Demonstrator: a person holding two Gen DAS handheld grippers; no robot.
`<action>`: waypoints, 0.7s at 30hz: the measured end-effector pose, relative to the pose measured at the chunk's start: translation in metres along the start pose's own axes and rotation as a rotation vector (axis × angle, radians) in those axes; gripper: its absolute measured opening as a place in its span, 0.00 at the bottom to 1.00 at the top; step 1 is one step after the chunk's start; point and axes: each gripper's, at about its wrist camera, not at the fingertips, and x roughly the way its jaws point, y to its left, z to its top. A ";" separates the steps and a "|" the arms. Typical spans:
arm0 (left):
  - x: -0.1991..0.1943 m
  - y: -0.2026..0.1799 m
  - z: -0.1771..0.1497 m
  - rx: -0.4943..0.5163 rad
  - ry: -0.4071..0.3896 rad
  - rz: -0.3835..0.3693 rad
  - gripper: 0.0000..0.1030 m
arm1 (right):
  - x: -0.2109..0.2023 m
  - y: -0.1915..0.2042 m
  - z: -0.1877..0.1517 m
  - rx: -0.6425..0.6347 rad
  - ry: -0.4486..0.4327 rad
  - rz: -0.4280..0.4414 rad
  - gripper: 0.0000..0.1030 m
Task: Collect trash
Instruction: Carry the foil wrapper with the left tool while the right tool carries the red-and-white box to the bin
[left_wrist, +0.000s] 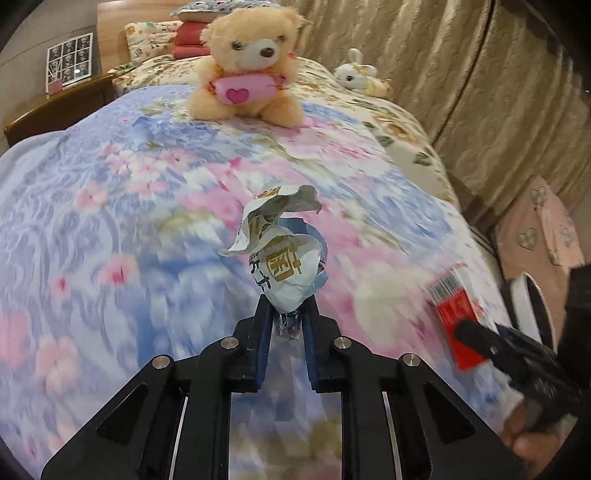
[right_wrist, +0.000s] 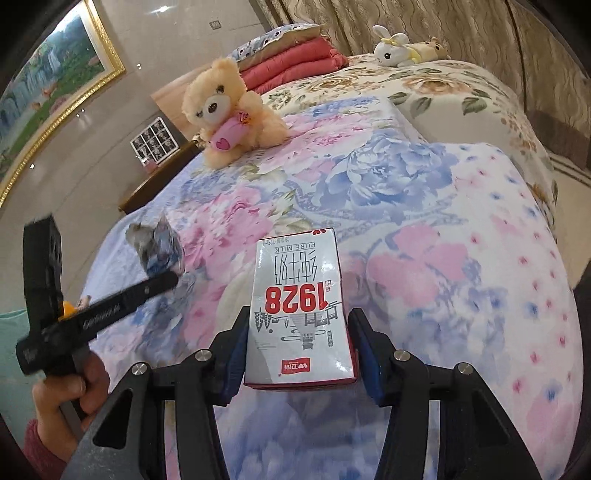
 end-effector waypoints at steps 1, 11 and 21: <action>-0.005 -0.004 -0.005 0.005 0.001 -0.009 0.14 | -0.006 -0.001 -0.004 0.000 -0.003 0.006 0.51; -0.036 -0.052 -0.057 0.059 0.051 -0.076 0.14 | -0.047 -0.018 -0.031 0.024 -0.014 0.035 0.51; -0.043 -0.077 -0.093 0.093 0.107 -0.099 0.14 | -0.064 -0.026 -0.052 -0.010 -0.008 0.015 0.51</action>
